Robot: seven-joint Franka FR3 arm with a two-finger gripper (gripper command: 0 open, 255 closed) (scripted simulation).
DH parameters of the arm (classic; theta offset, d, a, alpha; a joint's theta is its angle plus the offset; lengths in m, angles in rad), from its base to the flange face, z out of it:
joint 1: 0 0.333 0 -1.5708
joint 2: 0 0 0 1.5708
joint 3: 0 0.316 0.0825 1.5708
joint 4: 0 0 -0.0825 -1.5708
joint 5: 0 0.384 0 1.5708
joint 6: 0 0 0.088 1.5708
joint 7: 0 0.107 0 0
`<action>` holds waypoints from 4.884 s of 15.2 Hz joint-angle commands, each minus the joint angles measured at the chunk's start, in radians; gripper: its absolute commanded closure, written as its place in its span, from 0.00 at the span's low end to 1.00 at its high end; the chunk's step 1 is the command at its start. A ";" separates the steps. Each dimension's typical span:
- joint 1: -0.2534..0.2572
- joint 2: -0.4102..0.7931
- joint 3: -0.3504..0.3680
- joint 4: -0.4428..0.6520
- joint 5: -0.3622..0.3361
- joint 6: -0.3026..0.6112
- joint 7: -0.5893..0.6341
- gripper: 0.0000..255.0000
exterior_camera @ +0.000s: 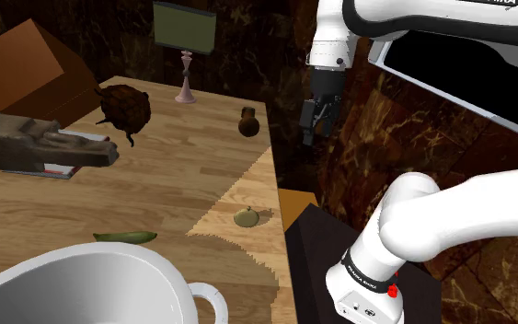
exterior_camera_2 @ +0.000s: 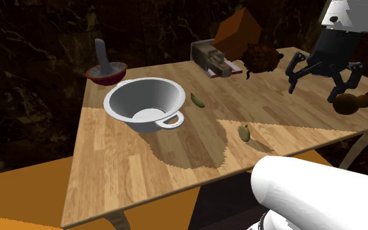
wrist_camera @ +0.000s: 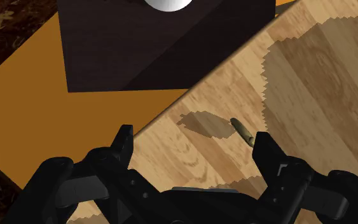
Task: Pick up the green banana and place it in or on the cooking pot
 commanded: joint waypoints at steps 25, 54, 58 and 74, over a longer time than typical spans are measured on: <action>0.229 0.655 0.222 0.104 0.024 0.748 -0.159 0.00; 0.374 1.167 0.295 0.397 -0.232 1.055 -0.109 0.00; 0.374 1.167 0.295 0.397 -0.232 1.055 -0.109 1.00; 0.360 1.088 0.315 0.421 -0.190 0.956 -0.140 1.00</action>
